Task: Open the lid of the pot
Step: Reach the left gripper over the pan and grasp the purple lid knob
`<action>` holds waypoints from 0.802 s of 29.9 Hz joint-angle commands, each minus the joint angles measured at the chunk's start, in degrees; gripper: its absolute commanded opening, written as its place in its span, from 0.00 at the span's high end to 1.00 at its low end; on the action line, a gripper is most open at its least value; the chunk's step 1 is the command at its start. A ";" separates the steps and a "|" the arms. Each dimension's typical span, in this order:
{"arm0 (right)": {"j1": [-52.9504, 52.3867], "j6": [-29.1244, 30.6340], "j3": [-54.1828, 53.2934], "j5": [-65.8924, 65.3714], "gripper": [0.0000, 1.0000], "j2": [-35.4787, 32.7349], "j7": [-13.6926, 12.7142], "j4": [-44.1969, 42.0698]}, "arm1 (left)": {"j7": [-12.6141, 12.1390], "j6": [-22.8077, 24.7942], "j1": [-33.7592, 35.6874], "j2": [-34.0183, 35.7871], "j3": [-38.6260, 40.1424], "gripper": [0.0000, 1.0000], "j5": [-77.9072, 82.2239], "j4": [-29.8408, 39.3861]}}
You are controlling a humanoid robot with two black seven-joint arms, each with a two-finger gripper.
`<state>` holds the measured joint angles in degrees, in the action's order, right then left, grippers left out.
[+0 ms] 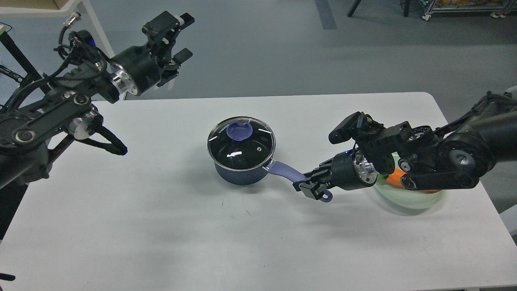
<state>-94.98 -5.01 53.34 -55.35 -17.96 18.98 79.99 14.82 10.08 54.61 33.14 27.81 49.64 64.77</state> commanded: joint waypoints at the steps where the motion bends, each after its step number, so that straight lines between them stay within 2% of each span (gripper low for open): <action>1: 0.14 0.00 -0.25 0.06 0.83 -0.14 0.09 0.16 | -0.06 -0.06 1.99 -1.85 -0.21 0.01 17.47 1.50; 5: 0.14 0.09 -0.25 -0.02 0.84 0.12 0.18 0.25 | 0.03 -1.02 3.40 -2.38 -3.89 0.01 33.21 1.50; 10: -0.12 0.09 -0.25 -0.11 0.84 0.12 0.26 0.16 | 1.26 -6.37 4.45 -2.38 -12.94 0.01 44.31 1.59; 17: 0.23 0.09 -0.34 -0.38 0.84 0.30 0.18 -0.10 | 1.52 -17.80 4.46 -3.69 -26.22 0.02 45.37 0.62; 24: 0.05 0.09 -0.34 -0.46 0.84 0.30 0.26 -0.10 | 1.26 -20.45 3.75 -4.58 -28.96 0.02 45.81 -1.13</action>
<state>-94.76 -4.92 52.98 -55.72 -17.66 19.19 79.89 16.18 -9.81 58.61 28.79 -0.81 95.36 65.12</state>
